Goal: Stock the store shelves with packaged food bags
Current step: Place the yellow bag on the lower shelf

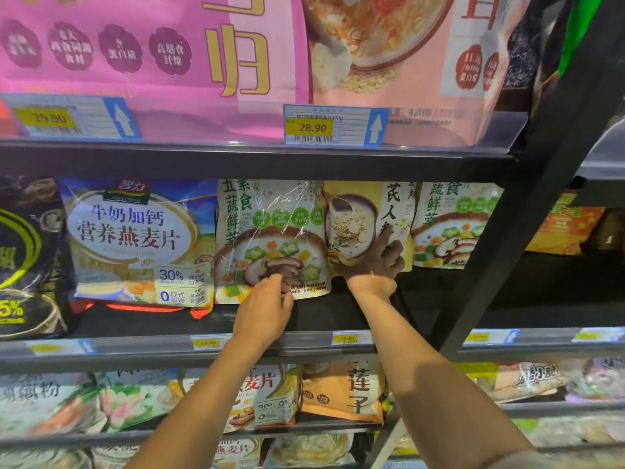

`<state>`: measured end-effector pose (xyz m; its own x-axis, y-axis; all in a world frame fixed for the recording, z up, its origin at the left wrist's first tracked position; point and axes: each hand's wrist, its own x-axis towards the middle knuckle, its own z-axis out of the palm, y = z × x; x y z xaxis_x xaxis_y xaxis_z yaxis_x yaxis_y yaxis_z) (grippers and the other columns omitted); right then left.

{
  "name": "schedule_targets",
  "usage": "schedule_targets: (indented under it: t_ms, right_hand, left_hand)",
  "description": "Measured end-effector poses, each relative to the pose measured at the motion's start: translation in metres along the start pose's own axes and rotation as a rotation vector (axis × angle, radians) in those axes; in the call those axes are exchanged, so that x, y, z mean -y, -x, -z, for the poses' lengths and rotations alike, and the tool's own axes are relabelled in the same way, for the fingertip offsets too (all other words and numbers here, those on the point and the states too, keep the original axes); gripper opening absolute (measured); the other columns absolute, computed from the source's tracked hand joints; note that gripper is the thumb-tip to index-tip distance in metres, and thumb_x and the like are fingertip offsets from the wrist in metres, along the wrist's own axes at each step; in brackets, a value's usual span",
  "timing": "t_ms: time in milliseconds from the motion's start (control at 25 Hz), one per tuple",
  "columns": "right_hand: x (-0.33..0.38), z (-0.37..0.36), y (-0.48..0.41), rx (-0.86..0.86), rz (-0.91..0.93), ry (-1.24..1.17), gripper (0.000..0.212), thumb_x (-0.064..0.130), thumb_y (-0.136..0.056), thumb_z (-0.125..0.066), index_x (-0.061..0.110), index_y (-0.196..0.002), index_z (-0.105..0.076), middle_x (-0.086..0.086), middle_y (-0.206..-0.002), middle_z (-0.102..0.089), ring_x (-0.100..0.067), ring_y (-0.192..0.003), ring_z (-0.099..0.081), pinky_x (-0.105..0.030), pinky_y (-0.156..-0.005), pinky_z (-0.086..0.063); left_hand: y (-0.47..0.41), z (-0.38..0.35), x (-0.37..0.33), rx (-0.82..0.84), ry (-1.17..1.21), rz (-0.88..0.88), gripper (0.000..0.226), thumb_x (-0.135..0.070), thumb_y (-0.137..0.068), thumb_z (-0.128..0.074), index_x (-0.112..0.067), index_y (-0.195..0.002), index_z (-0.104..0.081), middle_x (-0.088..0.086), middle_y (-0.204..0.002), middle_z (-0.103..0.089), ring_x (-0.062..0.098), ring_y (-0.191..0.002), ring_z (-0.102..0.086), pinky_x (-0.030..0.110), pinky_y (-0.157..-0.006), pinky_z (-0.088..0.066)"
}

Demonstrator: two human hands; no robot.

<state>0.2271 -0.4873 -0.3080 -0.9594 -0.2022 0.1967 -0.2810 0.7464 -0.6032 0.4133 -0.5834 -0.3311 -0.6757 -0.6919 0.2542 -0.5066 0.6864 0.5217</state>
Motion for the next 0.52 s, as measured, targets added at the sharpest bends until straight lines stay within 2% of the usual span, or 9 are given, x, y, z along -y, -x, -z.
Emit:
schedule_targets:
  t_ms: [160, 280, 320, 360, 440, 520]
  right_hand:
    - [-0.005, 0.016, -0.006, 0.167, 0.004, -0.035, 0.146, 0.057, -0.063, -0.09, 0.034, -0.163, 0.014, -0.01, -0.17, -0.003, -0.041, -0.155, -0.011, -0.059, -0.12, -0.032]
    - [-0.012, 0.033, -0.001, 0.221, 0.009, -0.056, 0.136, 0.052, -0.07, -0.089, 0.036, -0.163, 0.01, -0.005, -0.173, 0.002, -0.038, -0.158, -0.007, -0.06, -0.119, -0.034]
    - [-0.012, 0.039, 0.002, 0.236, 0.007, -0.043, 0.127, 0.052, -0.075, -0.086, 0.033, -0.165, 0.003, -0.005, -0.173, 0.001, -0.036, -0.158, -0.007, -0.057, -0.119, -0.034]
    - [-0.012, 0.045, 0.007, 0.262, 0.005, 0.002, 0.112, 0.053, -0.081, -0.081, 0.027, -0.166, -0.012, -0.007, -0.173, -0.004, -0.035, -0.158, -0.009, -0.054, -0.119, -0.036]
    - [-0.009, 0.055, 0.02, 0.298, -0.018, 0.116, 0.081, 0.056, -0.089, -0.071, 0.01, -0.15, -0.048, -0.014, -0.164, -0.03, -0.035, -0.152, -0.023, -0.049, -0.114, -0.043]
    - [-0.007, 0.06, 0.039, 0.26, 0.008, 0.124, 0.073, 0.057, -0.089, -0.07, 0.005, -0.139, -0.055, -0.018, -0.153, -0.042, -0.035, -0.146, -0.029, -0.049, -0.112, -0.045]
  left_hand:
    - [0.001, 0.002, -0.002, 0.002, -0.025, -0.009, 0.012, -0.03, -0.1, -0.058, -0.019, -0.106, -0.06, 0.002, -0.107, -0.066, 0.023, -0.097, -0.066, 0.042, -0.076, -0.056]
    - [0.004, 0.006, -0.004, 0.012, -0.045, -0.036, 0.013, -0.031, -0.1, -0.058, -0.02, -0.107, -0.059, 0.001, -0.11, -0.067, 0.021, -0.1, -0.066, 0.041, -0.076, -0.057]
    - [0.007, 0.009, -0.003, 0.016, -0.047, -0.052, 0.015, -0.031, -0.1, -0.058, -0.022, -0.111, -0.059, -0.001, -0.112, -0.067, 0.02, -0.102, -0.065, 0.04, -0.076, -0.057]
    - [0.011, 0.013, -0.003, 0.02, -0.04, -0.067, 0.018, -0.033, -0.1, -0.058, -0.024, -0.116, -0.058, -0.004, -0.114, -0.066, 0.019, -0.104, -0.065, 0.04, -0.077, -0.057]
    - [0.024, 0.023, -0.001, 0.03, -0.021, -0.088, 0.025, -0.036, -0.101, -0.058, -0.028, -0.124, -0.056, -0.007, -0.118, -0.064, 0.018, -0.108, -0.064, 0.039, -0.076, -0.057]
    - [0.04, 0.034, 0.005, 0.032, -0.028, -0.114, 0.032, -0.04, -0.099, -0.059, -0.031, -0.13, -0.055, -0.007, -0.124, -0.063, 0.019, -0.115, -0.062, 0.039, -0.081, -0.056]
